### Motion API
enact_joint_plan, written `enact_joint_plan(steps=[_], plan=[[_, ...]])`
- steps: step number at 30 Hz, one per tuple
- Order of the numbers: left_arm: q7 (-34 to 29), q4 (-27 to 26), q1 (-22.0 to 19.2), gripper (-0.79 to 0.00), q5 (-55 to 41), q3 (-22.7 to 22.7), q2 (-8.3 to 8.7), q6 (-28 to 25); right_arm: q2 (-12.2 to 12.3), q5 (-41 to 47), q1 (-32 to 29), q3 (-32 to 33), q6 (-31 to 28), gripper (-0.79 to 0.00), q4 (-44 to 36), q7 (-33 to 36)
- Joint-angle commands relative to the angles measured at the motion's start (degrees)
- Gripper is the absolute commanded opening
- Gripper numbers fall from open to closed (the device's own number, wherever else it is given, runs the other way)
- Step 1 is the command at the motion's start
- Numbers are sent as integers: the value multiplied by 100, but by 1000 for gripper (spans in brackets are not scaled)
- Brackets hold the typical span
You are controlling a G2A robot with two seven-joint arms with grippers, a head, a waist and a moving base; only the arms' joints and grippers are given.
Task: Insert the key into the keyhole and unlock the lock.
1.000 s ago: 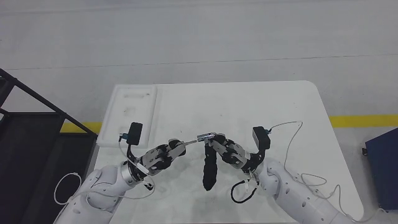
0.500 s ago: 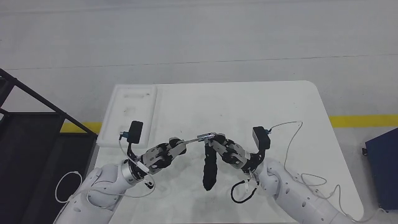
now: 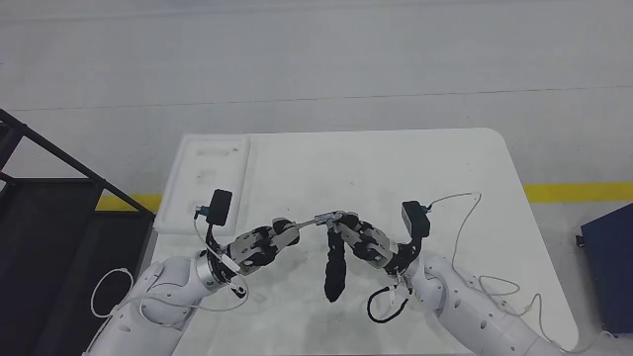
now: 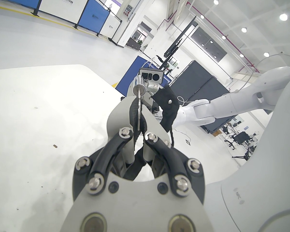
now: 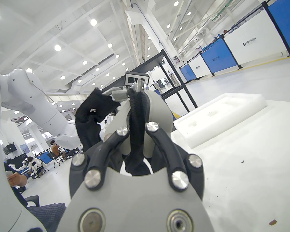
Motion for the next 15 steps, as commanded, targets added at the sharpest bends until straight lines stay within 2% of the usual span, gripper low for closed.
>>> enact_joint_plan(steps=[1, 15], plan=[[-68, -11, -17, -785, -15, -13, 6, -14, 0, 0, 0, 0, 0, -785, 0, 0], [-992, 30, -296, -785, -461, -128, 99, -9, 0, 0, 0, 0, 0, -785, 0, 0]])
